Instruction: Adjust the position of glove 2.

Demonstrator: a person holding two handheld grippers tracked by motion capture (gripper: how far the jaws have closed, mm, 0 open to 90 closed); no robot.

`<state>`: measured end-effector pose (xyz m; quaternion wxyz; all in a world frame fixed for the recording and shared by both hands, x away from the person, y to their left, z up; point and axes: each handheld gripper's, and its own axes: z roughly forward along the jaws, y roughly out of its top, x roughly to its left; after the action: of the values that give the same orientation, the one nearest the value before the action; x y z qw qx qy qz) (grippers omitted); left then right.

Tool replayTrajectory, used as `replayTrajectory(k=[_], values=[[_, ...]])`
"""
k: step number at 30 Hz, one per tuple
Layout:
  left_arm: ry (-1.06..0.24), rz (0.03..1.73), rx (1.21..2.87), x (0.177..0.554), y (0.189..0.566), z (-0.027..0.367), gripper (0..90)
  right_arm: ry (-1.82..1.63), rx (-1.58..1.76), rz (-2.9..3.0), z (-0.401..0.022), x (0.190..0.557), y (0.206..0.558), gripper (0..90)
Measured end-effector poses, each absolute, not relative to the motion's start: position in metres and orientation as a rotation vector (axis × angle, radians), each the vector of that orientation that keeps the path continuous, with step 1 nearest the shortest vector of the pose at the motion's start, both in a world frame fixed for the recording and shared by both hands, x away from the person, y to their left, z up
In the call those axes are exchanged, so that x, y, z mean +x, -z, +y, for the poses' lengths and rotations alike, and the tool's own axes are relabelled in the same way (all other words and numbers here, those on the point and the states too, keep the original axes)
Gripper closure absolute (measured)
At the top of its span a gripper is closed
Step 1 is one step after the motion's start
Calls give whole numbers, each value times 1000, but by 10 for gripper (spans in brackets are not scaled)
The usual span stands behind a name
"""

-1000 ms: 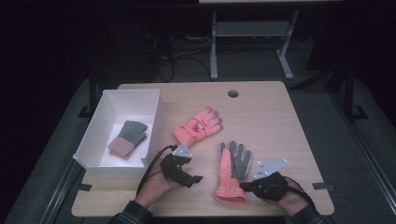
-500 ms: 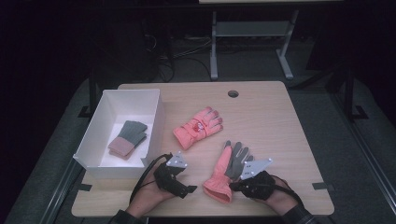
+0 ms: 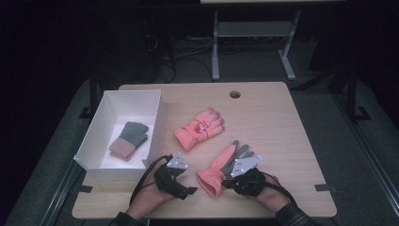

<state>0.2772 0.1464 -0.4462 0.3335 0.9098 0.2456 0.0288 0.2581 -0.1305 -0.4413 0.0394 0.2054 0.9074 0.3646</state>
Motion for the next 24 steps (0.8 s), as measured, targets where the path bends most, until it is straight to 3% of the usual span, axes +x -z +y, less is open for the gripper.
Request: replayTrajectory(k=[13,20,24], values=[[-84,664,2359,280,440,144,142,-1137,845,2659,-174,257,438,444],[-71,707,2318,286,430,138,143,-1151,914,2621,-191,256,438,313],[-51,720,2296,294,424,134,143,-1152,952,2620,-198,254,441,281]])
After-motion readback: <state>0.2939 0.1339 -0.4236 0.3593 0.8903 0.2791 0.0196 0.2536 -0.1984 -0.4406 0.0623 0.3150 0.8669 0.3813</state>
